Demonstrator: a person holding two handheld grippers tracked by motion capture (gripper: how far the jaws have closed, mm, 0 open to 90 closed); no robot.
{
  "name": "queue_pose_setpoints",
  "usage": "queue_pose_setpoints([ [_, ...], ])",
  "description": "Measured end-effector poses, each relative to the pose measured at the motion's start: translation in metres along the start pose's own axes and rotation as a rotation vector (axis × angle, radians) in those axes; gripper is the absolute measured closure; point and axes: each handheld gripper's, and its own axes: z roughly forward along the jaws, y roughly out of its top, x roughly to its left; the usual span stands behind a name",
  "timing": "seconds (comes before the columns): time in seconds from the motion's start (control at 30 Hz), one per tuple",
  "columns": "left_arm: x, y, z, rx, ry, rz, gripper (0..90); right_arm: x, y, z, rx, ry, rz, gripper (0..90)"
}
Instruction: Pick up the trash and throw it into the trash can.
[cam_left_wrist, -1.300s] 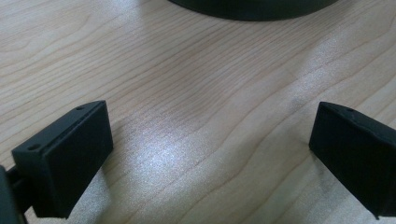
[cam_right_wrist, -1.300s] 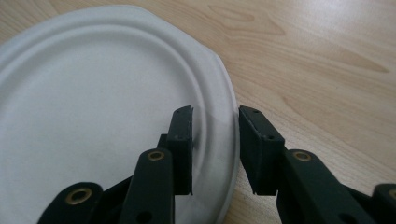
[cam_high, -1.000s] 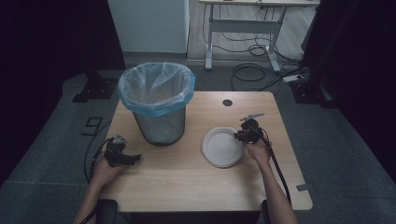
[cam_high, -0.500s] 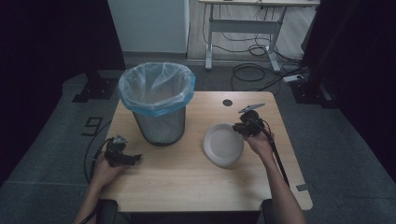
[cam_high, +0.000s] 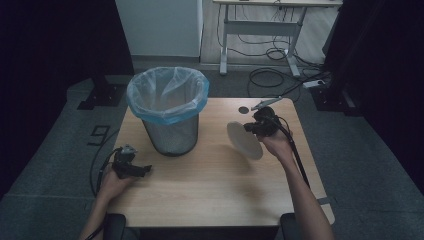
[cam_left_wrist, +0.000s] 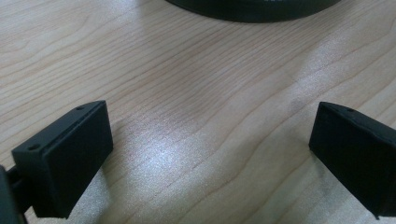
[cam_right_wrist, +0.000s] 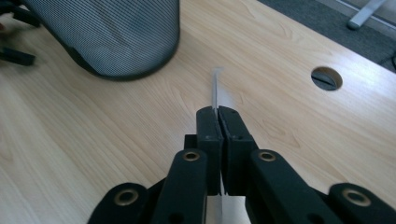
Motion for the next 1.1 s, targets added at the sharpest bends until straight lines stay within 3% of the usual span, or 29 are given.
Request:
queue_pose_setpoints([
  [1.1, 0.000, 0.000, 0.000, 0.002, -0.002, 0.002, 0.0, 0.014, 0.087, -0.028, -0.075, 0.014, -0.036, 88.8],
])
